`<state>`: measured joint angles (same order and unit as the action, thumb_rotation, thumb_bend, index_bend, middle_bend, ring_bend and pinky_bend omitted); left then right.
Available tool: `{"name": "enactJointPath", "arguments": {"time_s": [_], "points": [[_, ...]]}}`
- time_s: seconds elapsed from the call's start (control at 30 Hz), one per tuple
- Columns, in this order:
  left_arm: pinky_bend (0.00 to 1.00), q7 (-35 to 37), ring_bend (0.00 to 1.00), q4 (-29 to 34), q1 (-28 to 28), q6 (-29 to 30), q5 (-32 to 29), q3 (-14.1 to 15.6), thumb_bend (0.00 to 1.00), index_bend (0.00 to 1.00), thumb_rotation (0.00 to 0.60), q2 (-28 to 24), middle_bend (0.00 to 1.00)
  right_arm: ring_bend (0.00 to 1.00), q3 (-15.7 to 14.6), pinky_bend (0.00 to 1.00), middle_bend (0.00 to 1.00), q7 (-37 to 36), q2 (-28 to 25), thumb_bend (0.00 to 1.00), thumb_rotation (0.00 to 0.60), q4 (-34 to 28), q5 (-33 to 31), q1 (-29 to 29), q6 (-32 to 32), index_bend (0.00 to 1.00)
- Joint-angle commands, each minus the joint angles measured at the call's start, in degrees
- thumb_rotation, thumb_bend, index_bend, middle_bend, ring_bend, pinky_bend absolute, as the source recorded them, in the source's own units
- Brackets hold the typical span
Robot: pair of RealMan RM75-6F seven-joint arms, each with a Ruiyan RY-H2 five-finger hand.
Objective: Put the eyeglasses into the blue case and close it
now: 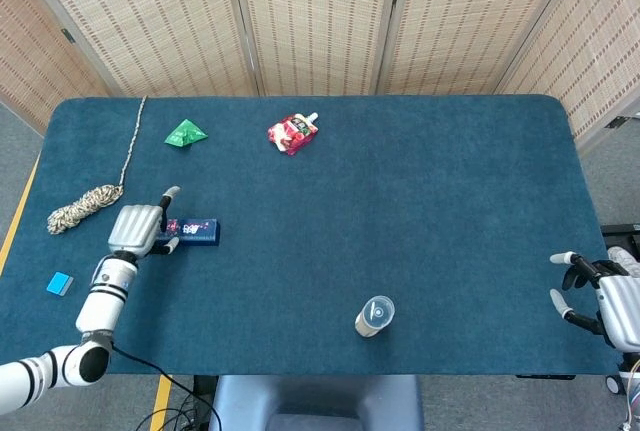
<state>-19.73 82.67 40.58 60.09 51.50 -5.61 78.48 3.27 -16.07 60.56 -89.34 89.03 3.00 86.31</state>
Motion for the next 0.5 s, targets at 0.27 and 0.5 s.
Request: {"name": "enactJointPath", "arguments": {"time_s": [0.27,0.5], "points": [[0.55,3.7,0.44,8.31,-15.24,24.52,13.22,2.45,0.3,0.19,0.6,-2.38,0.46,0.38,0.18,0.35,0.45,0.52,-0.43,0.33,0.6,-0.01,-0.11,1.11,-1.31,0.33],[0.51,2.63,0.42,13.36,-22.47,32.04,18.65,6.02,0.3,0.19,0.6,-5.4,0.44,0.36,0.03,0.35,0.43,0.72,0.14,0.33,0.6,0.31,-0.52,1.32,-1.82,0.33]]}}
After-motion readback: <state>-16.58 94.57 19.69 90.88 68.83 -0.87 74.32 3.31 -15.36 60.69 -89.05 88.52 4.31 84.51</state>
